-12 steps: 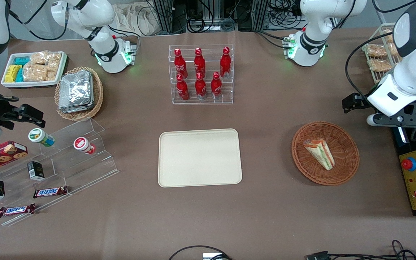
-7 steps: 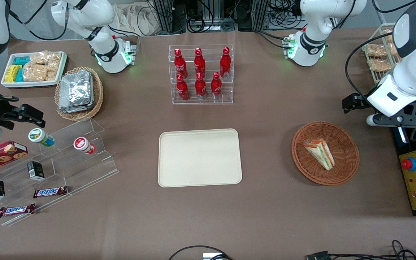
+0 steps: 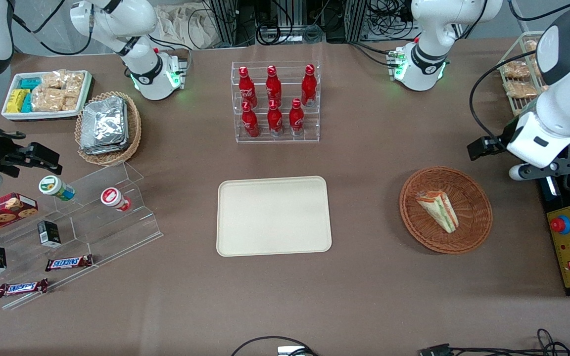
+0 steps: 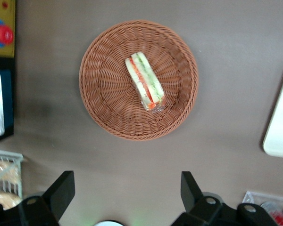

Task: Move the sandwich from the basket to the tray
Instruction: 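Move the left gripper over the wicker basket toward the wrapped sandwich, then lower the left gripper onto the sandwich and close it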

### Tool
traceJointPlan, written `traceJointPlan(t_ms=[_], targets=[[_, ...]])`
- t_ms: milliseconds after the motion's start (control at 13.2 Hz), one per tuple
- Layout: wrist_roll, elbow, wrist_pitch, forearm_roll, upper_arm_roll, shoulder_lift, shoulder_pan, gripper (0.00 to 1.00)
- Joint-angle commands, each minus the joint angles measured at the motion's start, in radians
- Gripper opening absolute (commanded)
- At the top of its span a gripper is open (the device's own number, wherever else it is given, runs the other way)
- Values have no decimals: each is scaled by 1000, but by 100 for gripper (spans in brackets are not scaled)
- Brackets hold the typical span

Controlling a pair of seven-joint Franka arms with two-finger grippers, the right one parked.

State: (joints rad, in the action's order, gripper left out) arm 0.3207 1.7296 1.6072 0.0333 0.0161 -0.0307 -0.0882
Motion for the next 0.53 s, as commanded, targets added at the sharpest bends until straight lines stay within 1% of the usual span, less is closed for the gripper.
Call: traceJointPlan(t_ms=[0, 227, 455], targets=[[124, 1, 2, -16, -4, -59, 16, 95], [187, -2, 31, -16, -4, -167, 18, 94], [250, 7, 112, -16, -4, -270, 18, 94]])
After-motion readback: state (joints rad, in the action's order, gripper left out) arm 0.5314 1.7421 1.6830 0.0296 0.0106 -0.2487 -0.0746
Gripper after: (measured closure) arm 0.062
